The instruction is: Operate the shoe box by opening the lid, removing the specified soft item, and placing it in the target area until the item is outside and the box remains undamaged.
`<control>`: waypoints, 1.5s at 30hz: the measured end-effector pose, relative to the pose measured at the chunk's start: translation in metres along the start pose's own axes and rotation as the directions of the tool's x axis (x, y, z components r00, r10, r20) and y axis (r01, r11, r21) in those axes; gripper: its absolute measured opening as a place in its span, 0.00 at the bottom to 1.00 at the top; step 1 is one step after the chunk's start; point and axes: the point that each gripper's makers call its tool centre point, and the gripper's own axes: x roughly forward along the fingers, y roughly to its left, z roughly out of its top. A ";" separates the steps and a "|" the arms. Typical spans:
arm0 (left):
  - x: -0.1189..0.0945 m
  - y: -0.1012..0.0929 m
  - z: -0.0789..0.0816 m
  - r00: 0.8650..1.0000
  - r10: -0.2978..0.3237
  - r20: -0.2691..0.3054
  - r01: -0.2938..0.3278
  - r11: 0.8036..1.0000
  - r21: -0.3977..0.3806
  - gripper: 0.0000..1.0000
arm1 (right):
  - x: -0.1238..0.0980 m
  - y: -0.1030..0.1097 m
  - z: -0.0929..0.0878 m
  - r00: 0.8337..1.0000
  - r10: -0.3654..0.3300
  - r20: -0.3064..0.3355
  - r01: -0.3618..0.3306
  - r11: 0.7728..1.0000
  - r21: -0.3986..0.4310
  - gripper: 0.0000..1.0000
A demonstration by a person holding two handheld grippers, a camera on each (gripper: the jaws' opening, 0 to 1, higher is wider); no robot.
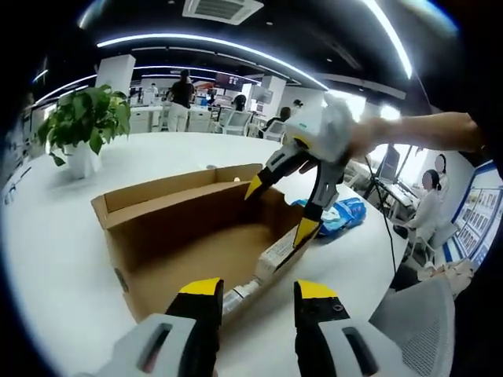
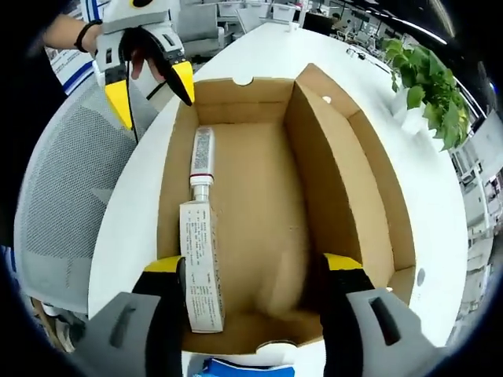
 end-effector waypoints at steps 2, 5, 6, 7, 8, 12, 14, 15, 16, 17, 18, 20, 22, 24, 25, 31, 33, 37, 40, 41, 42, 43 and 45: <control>0.000 0.000 0.000 1.000 0.001 0.000 -0.001 1.000 -0.001 0.36 | 0.003 0.003 -0.001 1.000 0.010 -0.013 -0.010 1.000 -0.009 0.63; -0.001 0.001 0.001 1.000 0.004 0.000 -0.004 1.000 0.000 0.36 | 0.004 0.004 0.000 1.000 0.013 -0.020 -0.014 0.999 -0.029 0.63; -0.002 0.002 0.001 1.000 0.005 0.002 -0.005 1.000 -0.001 0.36 | 0.005 0.004 0.000 1.000 0.014 -0.022 -0.015 0.999 -0.032 0.62; -0.002 0.003 0.002 1.000 0.006 0.005 -0.006 1.000 -0.003 0.36 | 0.007 0.005 0.000 0.999 0.017 -0.030 -0.018 0.999 -0.036 0.62; -0.002 0.003 0.002 1.000 0.007 0.006 -0.007 1.000 -0.007 0.36 | 0.009 0.005 -0.001 0.999 0.014 -0.040 -0.015 0.999 -0.045 0.61; -0.002 0.003 0.003 1.000 0.009 0.011 -0.009 1.000 -0.013 0.36 | 0.015 0.006 0.001 0.998 0.007 -0.061 -0.011 0.997 -0.077 0.59; -0.001 0.002 0.004 1.000 0.009 0.012 -0.009 1.000 -0.012 0.36 | 0.017 0.007 0.000 0.997 0.010 -0.070 -0.015 0.997 -0.074 0.57; -0.001 0.002 0.004 1.000 0.009 0.012 -0.009 1.000 -0.012 0.36 | 0.018 0.008 -0.001 0.997 0.016 -0.075 -0.022 0.997 -0.069 0.55; 0.000 0.002 0.004 1.000 0.009 0.012 -0.008 1.000 -0.012 0.36 | 0.019 0.009 -0.001 0.997 0.019 -0.078 -0.025 0.997 -0.067 0.53; 0.000 0.001 0.005 1.000 0.009 0.014 -0.008 1.000 -0.013 0.36 | 0.020 0.011 -0.002 0.996 0.022 -0.085 -0.027 0.998 -0.063 0.51; 0.000 0.001 0.005 1.000 0.009 0.014 -0.008 1.000 -0.013 0.36 | 0.021 0.011 -0.002 0.996 0.017 -0.092 -0.023 0.998 -0.063 0.50; 0.001 -0.001 0.005 1.000 0.008 0.014 -0.008 1.000 -0.011 0.36 | 0.023 0.013 -0.005 0.993 0.011 -0.115 -0.019 0.997 -0.071 0.48; 0.001 -0.002 0.005 1.000 0.008 0.013 -0.008 1.000 -0.007 0.36 | 0.027 0.015 -0.008 0.991 0.009 -0.136 -0.022 0.995 -0.092 0.45; 0.000 -0.002 0.005 1.000 0.010 0.013 -0.010 1.000 -0.007 0.36 | 0.031 0.016 -0.011 0.988 0.004 -0.154 -0.020 0.995 -0.103 0.40; 0.000 -0.002 0.005 1.000 0.011 0.014 -0.011 1.000 -0.008 0.36 | 0.033 0.017 -0.014 0.986 0.006 -0.165 -0.023 0.994 -0.104 0.38; -0.006 0.000 0.001 1.000 0.026 0.015 -0.026 1.000 -0.017 0.36 | 0.035 0.028 -0.018 0.982 0.038 -0.187 -0.056 0.994 -0.097 0.19; -0.008 0.001 -0.001 0.999 0.032 0.013 -0.031 0.999 -0.021 0.36 | 0.034 0.028 -0.018 0.984 0.032 -0.175 -0.044 0.997 -0.067 0.19; -0.013 0.002 -0.004 0.999 0.042 0.013 -0.042 0.999 -0.027 0.36 | 0.034 0.027 -0.018 0.986 0.036 -0.161 -0.040 0.999 -0.025 0.18; -0.016 0.003 -0.007 0.999 0.052 0.015 -0.051 0.998 -0.034 0.36 | 0.034 0.026 -0.018 0.987 0.031 -0.158 -0.035 0.999 -0.023 0.18; -0.017 0.003 -0.007 0.998 0.053 0.015 -0.053 0.998 -0.036 0.36 | 0.033 0.026 -0.018 0.987 0.031 -0.156 -0.035 0.999 -0.023 0.18; -0.018 0.003 -0.009 0.998 0.056 0.013 -0.055 0.998 -0.033 0.36 | 0.032 0.026 -0.016 0.988 0.030 -0.151 -0.033 0.999 -0.020 0.18; -0.018 0.004 -0.009 0.998 0.058 0.011 -0.058 0.998 -0.031 0.36 | 0.030 0.025 -0.014 0.989 0.026 -0.143 -0.028 1.000 -0.011 0.18; -0.020 0.006 -0.010 0.998 0.063 0.014 -0.062 0.997 -0.035 0.36 | 0.029 0.022 -0.012 0.991 0.021 -0.134 -0.021 1.000 -0.002 0.18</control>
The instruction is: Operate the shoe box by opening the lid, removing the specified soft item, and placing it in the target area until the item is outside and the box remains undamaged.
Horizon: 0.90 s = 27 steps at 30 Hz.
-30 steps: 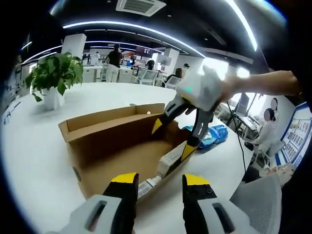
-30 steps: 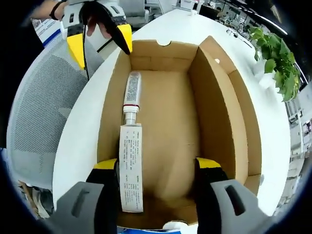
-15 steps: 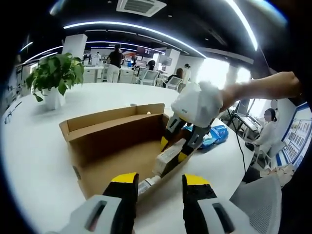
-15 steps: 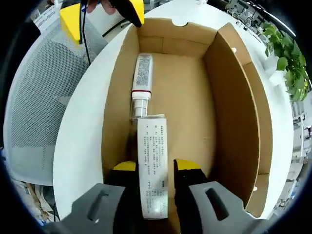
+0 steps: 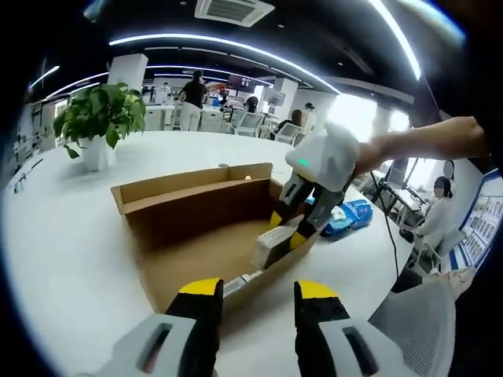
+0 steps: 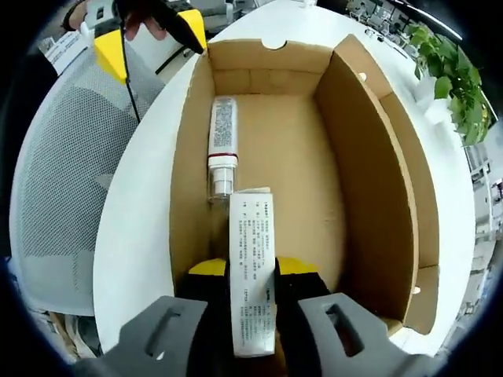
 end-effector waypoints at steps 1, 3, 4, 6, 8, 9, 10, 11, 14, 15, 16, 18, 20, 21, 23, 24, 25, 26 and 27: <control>-0.002 0.000 0.000 1.000 0.005 0.002 -0.005 1.000 -0.002 0.36 | -0.002 -0.002 0.002 1.000 -0.006 0.011 0.006 1.000 0.011 0.18; -0.003 0.001 0.000 1.000 0.012 0.005 -0.012 1.000 -0.006 0.36 | -0.005 -0.004 0.005 1.000 -0.015 0.025 0.015 1.000 0.024 0.18; -0.004 0.002 0.000 1.000 0.016 0.010 -0.016 1.000 -0.012 0.36 | -0.007 -0.004 0.007 0.999 -0.022 0.035 0.021 0.999 0.035 0.18; -0.005 0.004 -0.001 1.000 0.022 0.012 -0.021 1.000 -0.016 0.36 | -0.010 -0.006 0.009 0.998 -0.028 0.049 0.026 0.999 0.048 0.18; -0.006 0.005 -0.002 1.000 0.025 0.014 -0.025 0.999 -0.021 0.37 | -0.014 -0.007 0.011 0.998 -0.033 0.061 0.029 0.998 0.055 0.18; -0.007 0.006 -0.002 1.000 0.027 0.013 -0.027 0.999 -0.022 0.37 | -0.017 -0.007 0.012 0.997 -0.036 0.065 0.032 0.998 0.053 0.18; -0.008 0.006 -0.003 0.999 0.031 0.013 -0.030 0.999 -0.022 0.37 | -0.018 -0.008 0.012 0.997 -0.040 0.067 0.037 0.998 0.050 0.18; -0.008 0.006 -0.004 0.999 0.032 0.013 -0.032 0.999 -0.024 0.37 | -0.021 -0.009 0.013 0.996 -0.048 0.070 0.045 0.998 0.047 0.18; -0.010 0.006 -0.005 0.999 0.033 0.014 -0.033 0.999 -0.029 0.37 | -0.026 -0.010 0.015 0.995 -0.056 0.077 0.052 0.998 0.045 0.18; -0.011 0.006 -0.006 0.999 0.034 0.014 -0.033 0.999 -0.029 0.37 | -0.029 -0.011 0.016 0.995 -0.060 0.083 0.057 0.997 0.048 0.18; -0.011 0.006 -0.006 0.999 0.034 0.014 -0.033 0.999 -0.031 0.37 | -0.030 -0.012 0.017 0.994 -0.062 0.085 0.058 0.997 0.048 0.18; -0.011 0.006 -0.007 0.999 0.035 0.015 -0.035 0.999 -0.034 0.37 | -0.034 -0.014 0.020 0.993 -0.071 0.094 0.066 0.996 0.055 0.18; -0.012 0.007 -0.007 0.999 0.036 0.016 -0.036 0.999 -0.037 0.37 | -0.039 -0.016 0.023 0.991 -0.082 0.107 0.076 0.995 0.064 0.18; -0.012 0.008 -0.008 0.999 0.037 0.016 -0.036 0.999 -0.038 0.37 | -0.042 -0.016 0.025 0.990 -0.086 0.115 0.079 0.995 0.066 0.18; -0.013 0.008 -0.009 0.999 0.039 0.015 -0.038 0.998 -0.040 0.37 | -0.048 -0.017 0.030 0.987 -0.095 0.132 0.086 0.994 0.071 0.18; -0.014 0.008 -0.011 0.999 0.040 0.015 -0.040 0.998 -0.043 0.37 | -0.052 -0.018 0.033 0.984 -0.103 0.144 0.093 0.993 0.077 0.18; -0.015 0.008 -0.011 0.999 0.042 0.014 -0.041 0.998 -0.044 0.37 | -0.054 -0.019 0.034 0.982 -0.111 0.152 0.099 0.992 0.082 0.18; -0.016 0.009 -0.013 0.999 0.044 0.014 -0.044 0.998 -0.047 0.37 | -0.057 -0.021 0.036 0.980 -0.119 0.159 0.106 0.991 0.087 0.18; -0.016 0.010 -0.013 0.999 0.045 0.015 -0.044 0.998 -0.050 0.37 | -0.061 -0.022 0.037 0.979 -0.124 0.164 0.110 0.990 0.094 0.18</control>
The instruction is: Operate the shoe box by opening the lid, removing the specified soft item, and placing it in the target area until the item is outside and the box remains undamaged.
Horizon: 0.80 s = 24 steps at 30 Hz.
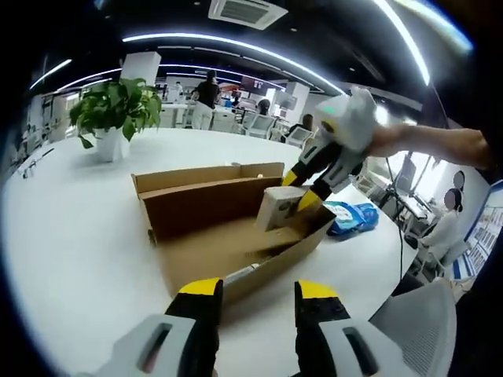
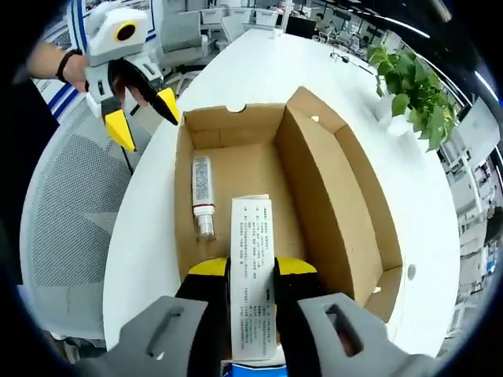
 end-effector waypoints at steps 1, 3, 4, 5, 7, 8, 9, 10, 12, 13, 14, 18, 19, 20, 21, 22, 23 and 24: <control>0.000 0.001 -0.001 1.000 0.001 0.001 -0.001 1.000 -0.002 0.37 | -0.003 0.000 0.001 1.000 -0.002 0.003 0.002 1.000 0.001 0.18; -0.002 0.002 -0.002 1.000 0.004 -0.001 -0.004 1.000 -0.006 0.37 | -0.009 -0.002 0.004 1.000 -0.010 0.010 0.010 1.000 0.000 0.18; -0.002 0.002 -0.002 1.000 0.005 -0.001 -0.005 1.000 -0.006 0.37 | -0.013 -0.003 0.007 1.000 -0.014 0.018 0.014 1.000 0.000 0.18; -0.003 0.003 -0.003 1.000 0.006 -0.001 -0.006 1.000 -0.008 0.37 | -0.016 -0.004 0.009 1.000 -0.017 0.026 0.017 1.000 -0.001 0.18; -0.003 0.004 -0.003 1.000 0.009 0.000 -0.009 1.000 -0.010 0.37 | -0.024 -0.005 0.013 0.999 -0.026 0.037 0.026 1.000 -0.005 0.18; -0.004 0.004 -0.003 1.000 0.010 0.001 -0.010 1.000 -0.011 0.37 | -0.028 -0.006 0.015 0.999 -0.033 0.040 0.033 0.999 -0.011 0.18; -0.004 0.004 -0.002 1.000 0.011 0.002 -0.011 1.000 -0.011 0.37 | -0.031 -0.007 0.016 0.998 -0.037 0.041 0.038 0.999 -0.015 0.18; -0.004 0.005 -0.002 1.000 0.012 0.003 -0.012 1.000 -0.010 0.37 | -0.035 -0.008 0.016 0.998 -0.042 0.041 0.043 0.999 -0.018 0.18; -0.004 0.005 -0.002 1.000 0.013 0.004 -0.013 1.000 -0.009 0.37 | -0.039 -0.009 0.016 0.998 -0.049 0.043 0.050 0.998 -0.026 0.18; -0.004 0.006 -0.002 1.000 0.014 0.004 -0.014 1.000 -0.009 0.37 | -0.041 -0.009 0.016 0.998 -0.052 0.043 0.053 0.998 -0.031 0.18; -0.005 0.005 -0.002 1.000 0.013 0.005 -0.013 1.000 -0.009 0.37 | -0.044 -0.010 0.016 0.997 -0.057 0.043 0.058 0.998 -0.037 0.18; -0.005 0.005 -0.001 1.000 0.016 0.007 -0.016 1.000 -0.011 0.37 | -0.053 -0.012 0.011 0.996 -0.076 0.036 0.077 0.996 -0.047 0.18; -0.005 0.006 -0.002 1.000 0.017 0.008 -0.017 1.000 -0.012 0.37 | -0.056 -0.013 0.009 0.996 -0.081 0.034 0.083 0.995 -0.047 0.18; -0.005 0.006 -0.002 1.000 0.018 0.008 -0.017 1.000 -0.012 0.37 | -0.058 -0.013 0.007 0.996 -0.084 0.033 0.085 0.995 -0.048 0.18; -0.005 0.006 -0.002 1.000 0.019 0.009 -0.019 1.000 -0.014 0.37 | -0.062 -0.014 0.005 0.995 -0.089 0.032 0.091 0.995 -0.048 0.18; -0.005 0.005 -0.002 1.000 0.019 0.010 -0.019 1.000 -0.015 0.37 | -0.063 -0.014 0.004 0.995 -0.093 0.030 0.094 0.994 -0.047 0.18; -0.005 0.005 -0.002 1.000 0.019 0.010 -0.019 1.000 -0.015 0.37 | -0.065 -0.014 0.002 0.995 -0.096 0.029 0.097 0.994 -0.045 0.18; -0.005 0.005 -0.001 1.000 0.020 0.011 -0.019 1.000 -0.014 0.37 | -0.068 -0.015 -0.001 0.995 -0.101 0.025 0.102 0.994 -0.043 0.18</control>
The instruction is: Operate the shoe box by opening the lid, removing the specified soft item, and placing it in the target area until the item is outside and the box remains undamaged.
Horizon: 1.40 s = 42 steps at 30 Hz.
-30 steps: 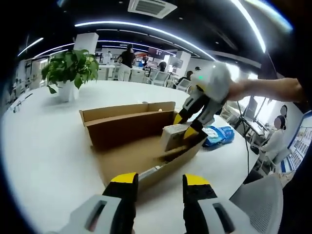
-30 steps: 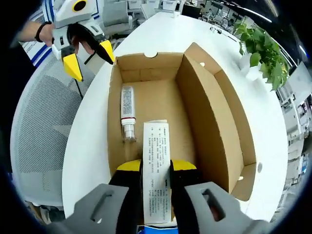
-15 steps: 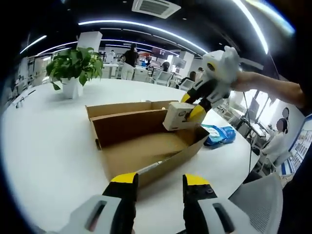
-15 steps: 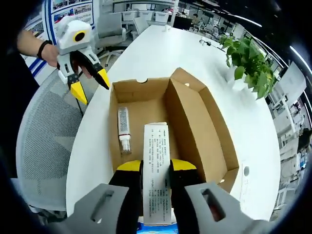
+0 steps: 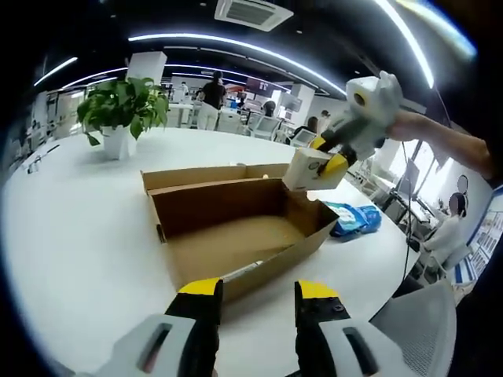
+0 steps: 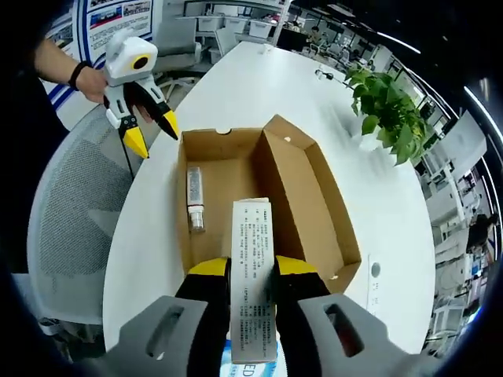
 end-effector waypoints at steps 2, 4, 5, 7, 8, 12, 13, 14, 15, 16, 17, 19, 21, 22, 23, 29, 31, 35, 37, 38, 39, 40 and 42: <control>0.000 0.000 0.000 1.000 -0.001 0.000 0.001 1.000 -0.001 0.37 | -0.005 -0.001 -0.004 1.000 -0.008 -0.006 0.008 1.000 0.001 0.18; 0.000 -0.001 0.000 1.000 -0.003 0.000 0.003 1.000 0.001 0.37 | -0.008 -0.001 -0.008 1.000 -0.014 -0.011 0.014 1.000 0.002 0.18; 0.000 -0.001 0.000 1.000 -0.002 0.001 0.002 1.000 0.001 0.37 | -0.010 -0.002 -0.011 1.000 -0.022 -0.017 0.022 1.000 -0.003 0.18; 0.000 0.001 0.001 1.000 0.003 0.008 -0.003 1.000 -0.005 0.37 | -0.013 -0.003 -0.016 0.999 -0.036 -0.026 0.036 0.999 -0.011 0.18; -0.001 0.001 0.001 1.000 0.005 0.010 -0.005 1.000 -0.007 0.37 | -0.016 -0.003 -0.018 0.999 -0.039 -0.026 0.039 0.999 -0.010 0.18; -0.002 0.003 0.001 1.000 0.013 0.016 -0.013 1.000 -0.017 0.37 | -0.022 -0.001 -0.025 0.999 -0.046 -0.028 0.046 0.999 0.003 0.18; -0.002 0.003 0.001 1.000 0.014 0.017 -0.013 1.000 -0.017 0.37 | -0.023 -0.001 -0.027 0.998 -0.048 -0.031 0.048 0.999 0.004 0.18; -0.002 0.003 0.001 1.000 0.015 0.017 -0.014 1.000 -0.017 0.37 | -0.024 -0.001 -0.029 0.998 -0.051 -0.032 0.051 0.999 0.008 0.18; -0.002 0.004 0.001 1.000 0.016 0.017 -0.016 1.000 -0.017 0.37 | -0.025 -0.001 -0.031 0.998 -0.052 -0.033 0.052 0.999 0.012 0.18; -0.002 0.004 0.001 1.000 0.017 0.018 -0.017 1.000 -0.018 0.37 | -0.026 0.000 -0.034 0.998 -0.052 -0.034 0.053 0.998 0.018 0.18; -0.002 0.004 0.001 1.000 0.018 0.018 -0.018 1.000 -0.018 0.37 | -0.026 0.000 -0.034 0.998 -0.053 -0.035 0.053 0.998 0.019 0.18; -0.002 0.004 0.001 1.000 0.020 0.018 -0.019 1.000 -0.019 0.37 | -0.029 0.000 -0.039 0.998 -0.057 -0.039 0.058 0.998 0.023 0.18; -0.002 0.003 0.000 1.000 0.017 0.014 -0.017 1.000 -0.014 0.37 | -0.031 0.001 -0.044 0.997 -0.059 -0.044 0.061 0.998 0.030 0.18; -0.002 0.003 0.000 1.000 0.017 0.013 -0.017 1.000 -0.013 0.37 | -0.032 0.001 -0.047 0.997 -0.062 -0.046 0.064 0.997 0.034 0.18; -0.002 0.003 -0.001 1.000 0.017 0.011 -0.017 1.000 -0.011 0.37 | -0.033 0.001 -0.049 0.997 -0.065 -0.047 0.066 0.997 0.038 0.18; -0.002 0.003 -0.001 1.000 0.017 0.010 -0.017 1.000 -0.009 0.37 | -0.044 0.003 -0.073 0.994 -0.083 -0.065 0.088 0.993 0.073 0.18; -0.002 0.003 -0.001 1.000 0.018 0.008 -0.017 1.000 -0.009 0.37 | -0.047 0.002 -0.084 0.993 -0.096 -0.076 0.102 0.991 0.087 0.18; -0.002 0.004 -0.002 1.000 0.019 0.003 -0.019 1.000 -0.013 0.37 | -0.058 0.009 -0.112 0.989 -0.112 -0.097 0.125 0.982 0.142 0.18; -0.001 0.004 -0.003 1.000 0.018 0.001 -0.018 1.000 -0.016 0.37 | -0.062 0.012 -0.125 0.987 -0.115 -0.108 0.132 0.978 0.161 0.18; -0.001 0.004 -0.003 1.000 0.017 -0.001 -0.017 1.000 -0.015 0.37 | -0.066 0.014 -0.134 0.986 -0.120 -0.118 0.139 0.974 0.176 0.18; -0.001 0.003 -0.004 1.000 0.017 -0.003 -0.017 1.000 -0.014 0.37 | -0.068 0.016 -0.141 0.985 -0.121 -0.126 0.144 0.972 0.186 0.18; 0.000 0.003 -0.004 1.000 0.017 -0.007 -0.017 1.000 -0.010 0.37 | -0.072 0.018 -0.151 0.983 -0.127 -0.136 0.153 0.968 0.201 0.18; 0.000 0.002 -0.005 1.000 0.015 -0.011 -0.015 1.000 -0.002 0.37 | -0.080 0.021 -0.167 0.978 -0.140 -0.152 0.172 0.960 0.223 0.18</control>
